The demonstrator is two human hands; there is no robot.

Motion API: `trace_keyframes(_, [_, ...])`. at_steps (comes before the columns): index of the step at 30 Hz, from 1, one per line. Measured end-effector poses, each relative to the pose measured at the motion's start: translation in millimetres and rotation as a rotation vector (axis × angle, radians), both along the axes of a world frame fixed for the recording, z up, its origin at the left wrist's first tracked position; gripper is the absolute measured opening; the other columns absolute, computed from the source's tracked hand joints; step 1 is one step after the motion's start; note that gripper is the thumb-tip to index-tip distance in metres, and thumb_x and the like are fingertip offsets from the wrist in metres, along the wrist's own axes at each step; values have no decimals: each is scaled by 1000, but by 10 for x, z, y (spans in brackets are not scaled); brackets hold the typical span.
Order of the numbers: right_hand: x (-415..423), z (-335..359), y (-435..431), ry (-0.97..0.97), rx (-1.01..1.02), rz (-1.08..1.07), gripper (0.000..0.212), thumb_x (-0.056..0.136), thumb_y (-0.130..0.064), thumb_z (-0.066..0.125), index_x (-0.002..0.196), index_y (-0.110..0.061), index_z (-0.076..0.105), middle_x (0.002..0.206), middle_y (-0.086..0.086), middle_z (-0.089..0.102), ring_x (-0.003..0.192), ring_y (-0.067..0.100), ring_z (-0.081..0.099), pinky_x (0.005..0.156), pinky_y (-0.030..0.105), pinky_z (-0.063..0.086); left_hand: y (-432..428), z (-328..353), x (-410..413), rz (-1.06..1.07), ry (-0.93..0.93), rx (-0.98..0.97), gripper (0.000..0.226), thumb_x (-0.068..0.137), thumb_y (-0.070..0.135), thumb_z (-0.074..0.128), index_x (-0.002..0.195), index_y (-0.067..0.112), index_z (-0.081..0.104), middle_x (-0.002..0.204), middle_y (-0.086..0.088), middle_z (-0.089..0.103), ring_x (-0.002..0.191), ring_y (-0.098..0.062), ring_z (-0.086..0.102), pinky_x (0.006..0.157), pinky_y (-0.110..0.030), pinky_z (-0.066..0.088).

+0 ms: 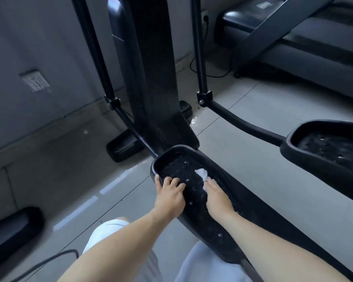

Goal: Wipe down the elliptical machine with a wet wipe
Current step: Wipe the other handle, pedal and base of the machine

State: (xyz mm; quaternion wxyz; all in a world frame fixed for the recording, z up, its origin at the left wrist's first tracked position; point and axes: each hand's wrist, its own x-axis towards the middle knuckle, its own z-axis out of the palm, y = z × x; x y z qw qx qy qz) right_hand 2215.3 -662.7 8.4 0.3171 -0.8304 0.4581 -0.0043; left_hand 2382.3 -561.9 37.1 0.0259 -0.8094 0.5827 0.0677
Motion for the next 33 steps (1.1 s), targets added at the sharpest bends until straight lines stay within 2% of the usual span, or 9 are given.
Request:
trace_keyframes(5, [-35,-152,-29,19,-54,-51,54,105,-33,21,156,-49,21,162,-25,27,145,10,37,120,38,27,-6,48,-91,-2,31,59,53,81,23,36,124,21,66,130,3,56,126,-30,42,113,-61,-11])
trace_keyframes(9, [145,-69,57,-18,-20,60,73,97,7,40,162,-17,19,171,-1,8,157,17,9,123,36,21,-4,-20,-109,0,14,59,41,72,25,47,103,21,74,112,2,64,116,-31,52,113,-61,-2])
trace_keyframes(13, [292,32,-135,118,-60,83,79,99,1,46,162,-14,2,170,-6,-10,157,12,-6,114,36,37,-13,-108,-102,2,-22,-9,37,66,25,52,95,21,75,103,4,65,109,-30,55,115,-57,-1])
trace_keyframes(16, [487,104,-211,147,-63,75,80,101,-5,47,162,-9,-5,170,0,-12,157,18,-6,121,32,28,-33,-54,-87,-3,-31,16,47,72,26,47,111,23,73,112,4,64,116,-28,53,117,-55,-8])
trace_keyframes(19, [574,121,-151,175,-65,-13,77,100,-8,49,161,-9,3,170,2,-3,153,27,8,117,35,36,-66,33,-87,-10,-34,82,62,84,29,35,142,24,54,134,3,55,132,-29,41,118,-57,-12])
trace_keyframes(22, [430,95,-39,201,-113,-125,67,99,-13,51,156,-12,18,164,0,12,138,25,26,103,32,46,-71,113,-94,2,-26,85,59,88,29,39,146,25,48,134,3,54,131,-28,40,118,-56,-12])
trace_keyframes(25, [192,8,53,217,-180,-193,60,100,-14,49,155,-16,24,160,-3,21,132,23,32,103,30,44,-96,112,-89,6,1,75,61,89,27,40,150,25,42,136,3,52,131,-27,39,120,-56,-10])
trace_keyframes(29, [224,2,56,182,-220,-217,43,101,-9,43,144,-14,40,151,-1,36,124,22,38,100,30,45,-158,77,-23,56,68,-17,52,85,20,42,135,21,58,129,2,61,126,-26,49,118,-47,-2])
trace_keyframes(33, [507,79,-58,124,-197,-153,49,95,-6,55,142,-12,42,151,-2,37,120,20,40,97,28,46,-209,13,100,143,106,-114,44,78,20,44,113,16,70,119,0,68,121,-28,56,116,-43,9])
